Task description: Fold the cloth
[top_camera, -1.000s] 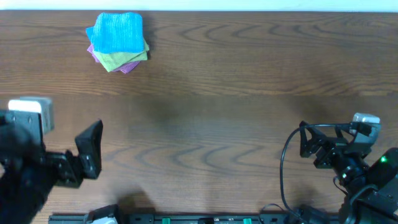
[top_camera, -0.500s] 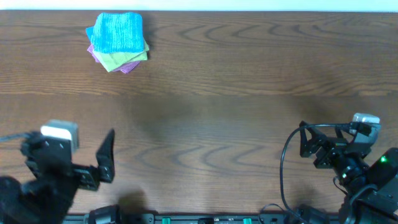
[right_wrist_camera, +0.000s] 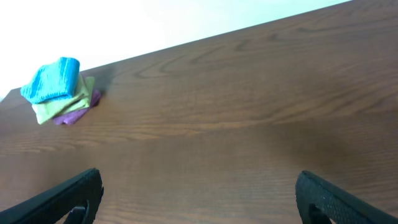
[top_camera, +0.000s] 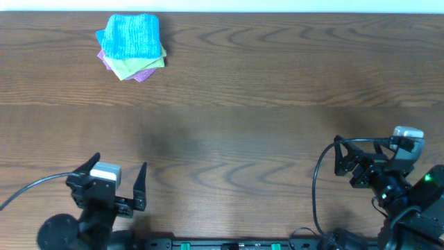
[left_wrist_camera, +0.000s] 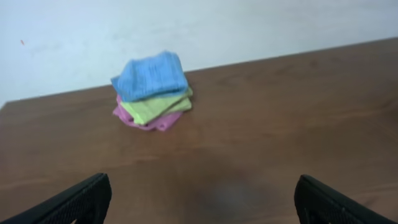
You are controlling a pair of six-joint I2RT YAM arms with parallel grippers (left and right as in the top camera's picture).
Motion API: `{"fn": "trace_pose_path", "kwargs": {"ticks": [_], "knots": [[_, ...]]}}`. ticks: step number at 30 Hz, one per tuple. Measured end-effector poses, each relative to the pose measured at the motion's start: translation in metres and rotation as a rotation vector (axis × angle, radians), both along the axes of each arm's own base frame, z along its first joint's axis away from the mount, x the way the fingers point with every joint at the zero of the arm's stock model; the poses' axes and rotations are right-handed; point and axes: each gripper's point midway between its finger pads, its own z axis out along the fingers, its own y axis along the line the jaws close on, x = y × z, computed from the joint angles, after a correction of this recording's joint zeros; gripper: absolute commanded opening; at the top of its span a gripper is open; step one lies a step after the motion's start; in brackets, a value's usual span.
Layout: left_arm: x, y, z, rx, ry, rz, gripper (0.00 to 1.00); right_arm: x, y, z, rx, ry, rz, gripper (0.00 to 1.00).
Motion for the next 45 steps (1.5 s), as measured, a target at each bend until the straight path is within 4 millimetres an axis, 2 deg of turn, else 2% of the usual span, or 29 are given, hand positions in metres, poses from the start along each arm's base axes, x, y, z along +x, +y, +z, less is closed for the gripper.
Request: {"fn": "trace_pose_path", "kwargs": {"ticks": [9,15,26,34,42,45], "knots": [[0.014,0.01,-0.068,0.018,0.054,0.047,0.95,0.0,0.0,0.0,0.0,0.0,0.0,0.99],[0.018,0.017,-0.1,0.03,0.103,0.085,0.95,0.0,0.0,0.0,0.0,0.0,0.0,0.99],[0.02,0.034,-0.133,0.067,0.18,0.178,0.95,0.0,0.0,0.0,0.0,0.0,0.0,0.99],[0.02,0.052,-0.159,0.004,0.245,0.316,0.95,0.0,0.0,0.0,0.0,0.0,0.0,0.99],[0.018,0.055,-0.187,-0.016,0.307,0.353,0.95,0.0,0.0,0.0,0.0,0.0,0.0,0.99],[0.018,0.056,-0.186,-0.016,0.304,0.353,0.95,0.0,0.0,0.0,0.0,0.0,0.0,0.99]]}}
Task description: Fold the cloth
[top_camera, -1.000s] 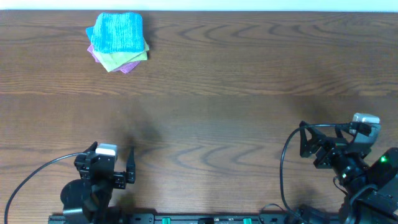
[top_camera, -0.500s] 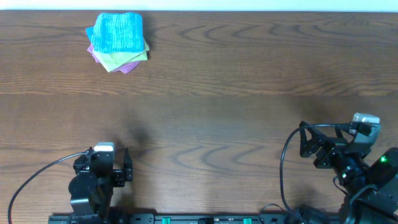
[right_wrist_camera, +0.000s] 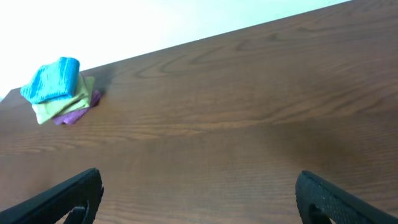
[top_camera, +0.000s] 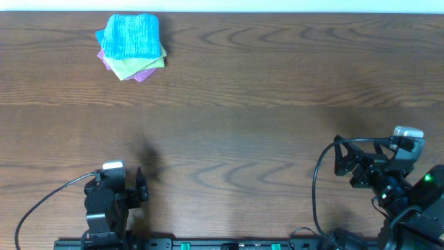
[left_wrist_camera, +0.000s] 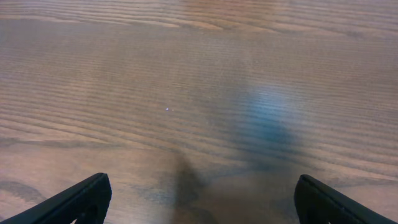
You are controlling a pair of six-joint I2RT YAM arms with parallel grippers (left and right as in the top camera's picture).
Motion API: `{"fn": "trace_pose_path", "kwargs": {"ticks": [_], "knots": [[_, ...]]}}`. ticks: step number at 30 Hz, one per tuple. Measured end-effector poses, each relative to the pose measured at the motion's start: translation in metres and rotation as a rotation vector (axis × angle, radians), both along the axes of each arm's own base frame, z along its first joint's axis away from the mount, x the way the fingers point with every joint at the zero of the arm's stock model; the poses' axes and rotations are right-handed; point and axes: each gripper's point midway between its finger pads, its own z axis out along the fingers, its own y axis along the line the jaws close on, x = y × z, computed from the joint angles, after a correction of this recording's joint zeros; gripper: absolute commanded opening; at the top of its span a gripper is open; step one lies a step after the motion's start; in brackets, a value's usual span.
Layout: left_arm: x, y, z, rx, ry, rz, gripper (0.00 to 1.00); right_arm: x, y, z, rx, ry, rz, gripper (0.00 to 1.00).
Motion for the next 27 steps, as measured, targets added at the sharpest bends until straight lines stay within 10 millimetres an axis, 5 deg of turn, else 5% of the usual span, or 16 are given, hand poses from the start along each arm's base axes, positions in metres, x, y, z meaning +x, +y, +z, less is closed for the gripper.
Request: {"fn": "trace_pose_path", "kwargs": {"ticks": [27], "knots": [[-0.0001,0.0012,0.0001,0.004,0.0,0.005,0.95,-0.0023,-0.0016,-0.005,0.0,0.024,-0.014,0.99]]}}
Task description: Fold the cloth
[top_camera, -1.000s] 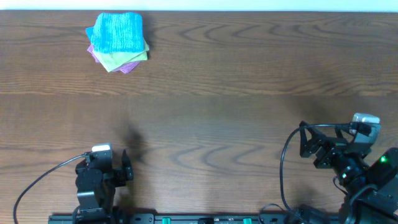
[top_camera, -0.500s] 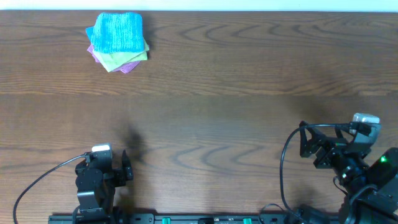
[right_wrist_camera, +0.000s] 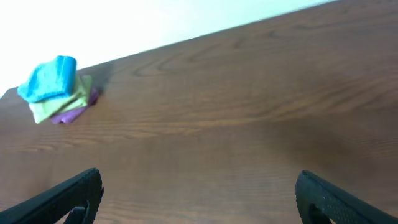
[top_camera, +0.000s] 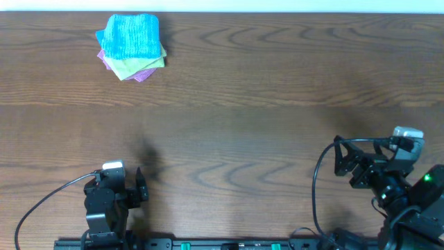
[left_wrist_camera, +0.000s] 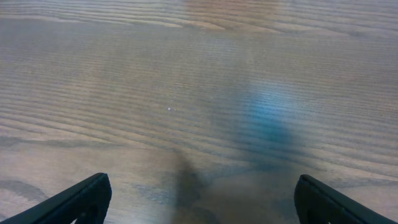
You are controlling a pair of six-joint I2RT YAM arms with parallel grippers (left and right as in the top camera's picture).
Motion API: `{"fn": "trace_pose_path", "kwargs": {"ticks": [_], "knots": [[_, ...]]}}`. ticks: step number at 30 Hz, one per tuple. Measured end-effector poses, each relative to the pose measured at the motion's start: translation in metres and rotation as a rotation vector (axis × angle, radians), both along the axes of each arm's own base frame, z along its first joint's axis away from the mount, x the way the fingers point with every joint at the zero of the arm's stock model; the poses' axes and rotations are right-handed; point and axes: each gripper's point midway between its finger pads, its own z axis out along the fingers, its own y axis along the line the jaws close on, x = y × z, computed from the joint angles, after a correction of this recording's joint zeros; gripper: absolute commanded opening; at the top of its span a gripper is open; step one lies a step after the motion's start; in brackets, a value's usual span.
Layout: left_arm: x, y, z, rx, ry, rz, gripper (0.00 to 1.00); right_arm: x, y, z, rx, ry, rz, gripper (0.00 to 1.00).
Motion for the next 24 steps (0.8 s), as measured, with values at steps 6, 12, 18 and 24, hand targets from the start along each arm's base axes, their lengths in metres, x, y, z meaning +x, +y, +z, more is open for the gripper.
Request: {"fn": "trace_pose_path", "kwargs": {"ticks": [6,12,18,24], "knots": [[0.0,0.0,0.0,0.0,-0.002,0.0,0.95,-0.017,0.014,-0.024,-0.072,0.05,0.029,0.99],[0.0,0.0,0.0,0.0,-0.002,0.0,0.95,-0.032,0.031,-0.092,-0.18,0.034,0.124,0.99],[0.0,0.0,0.0,0.0,-0.002,0.0,0.95,-0.037,0.03,-0.153,-0.211,0.069,0.134,0.99],[0.0,0.0,0.0,0.0,-0.002,0.0,0.95,-0.038,0.03,-0.176,-0.248,0.089,0.162,0.99]]}}
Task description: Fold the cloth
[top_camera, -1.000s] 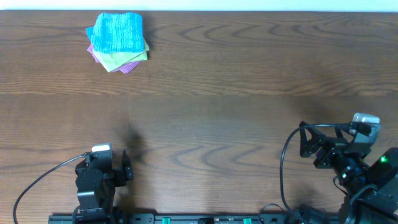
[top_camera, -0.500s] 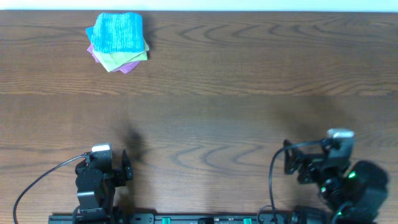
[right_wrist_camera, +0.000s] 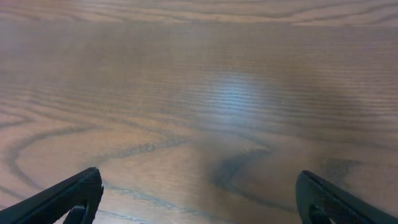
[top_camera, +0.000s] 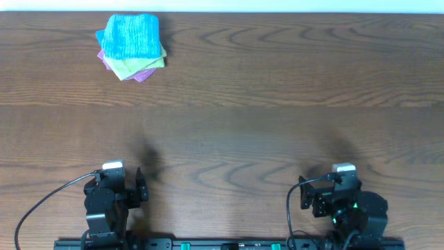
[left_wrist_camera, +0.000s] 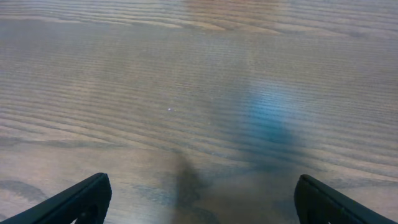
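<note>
Three folded cloths lie stacked at the table's far left, a blue cloth (top_camera: 130, 36) on top, a green cloth (top_camera: 142, 66) under it and a purple one at the bottom. My left gripper (top_camera: 119, 192) is tucked down at the near left edge, open, and sees only bare wood between its fingers (left_wrist_camera: 81, 198). At the near edge right of centre my right gripper (top_camera: 331, 197) is tucked down the same way, open, its fingers (right_wrist_camera: 323, 199) over bare wood. The stack is out of both wrist views.
The brown wooden table (top_camera: 263, 104) runs across the whole overhead view, with a white strip along its far edge. Black cables loop beside each arm base at the near edge.
My right arm has moved from the table's right edge to the near edge right of centre. Its camera now faces straight down at the wood instead of across at the stack. The left arm is unchanged.
First both grippers stood open and raised, each looking across the table at the cloth stack. Then the left arm was folded down at the near left edge, facing the wood, while the right stayed put. Now the right arm is folded down too. The stack has not moved.
</note>
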You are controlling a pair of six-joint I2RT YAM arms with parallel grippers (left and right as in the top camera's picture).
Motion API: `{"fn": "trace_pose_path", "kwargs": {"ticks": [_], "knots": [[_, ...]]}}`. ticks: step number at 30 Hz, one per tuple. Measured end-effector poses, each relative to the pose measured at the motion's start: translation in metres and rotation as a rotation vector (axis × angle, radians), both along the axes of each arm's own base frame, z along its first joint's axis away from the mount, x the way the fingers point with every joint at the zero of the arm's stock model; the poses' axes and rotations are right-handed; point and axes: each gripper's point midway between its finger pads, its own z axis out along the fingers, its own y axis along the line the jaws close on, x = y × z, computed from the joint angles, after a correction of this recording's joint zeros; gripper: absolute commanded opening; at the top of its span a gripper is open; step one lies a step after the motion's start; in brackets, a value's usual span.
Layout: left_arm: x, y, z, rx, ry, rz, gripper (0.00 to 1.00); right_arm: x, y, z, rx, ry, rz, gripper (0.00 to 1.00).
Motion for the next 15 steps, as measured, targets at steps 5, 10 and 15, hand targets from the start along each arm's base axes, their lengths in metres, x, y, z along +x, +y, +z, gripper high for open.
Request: {"fn": "trace_pose_path", "kwargs": {"ticks": [5,10,15], "knots": [[0.0,0.0,0.0,0.0,0.0,0.0,0.95,-0.0012,0.0042,-0.0079,-0.048,0.005,0.058,0.99],[0.0,0.0001,0.0,0.0,0.0,0.0,0.95,-0.0023,0.0083,-0.0107,-0.074,0.006,0.098,0.99],[0.0,0.0,0.0,0.0,0.0,0.0,0.95,-0.0025,0.0087,-0.0112,-0.09,0.004,0.109,0.99]]}}
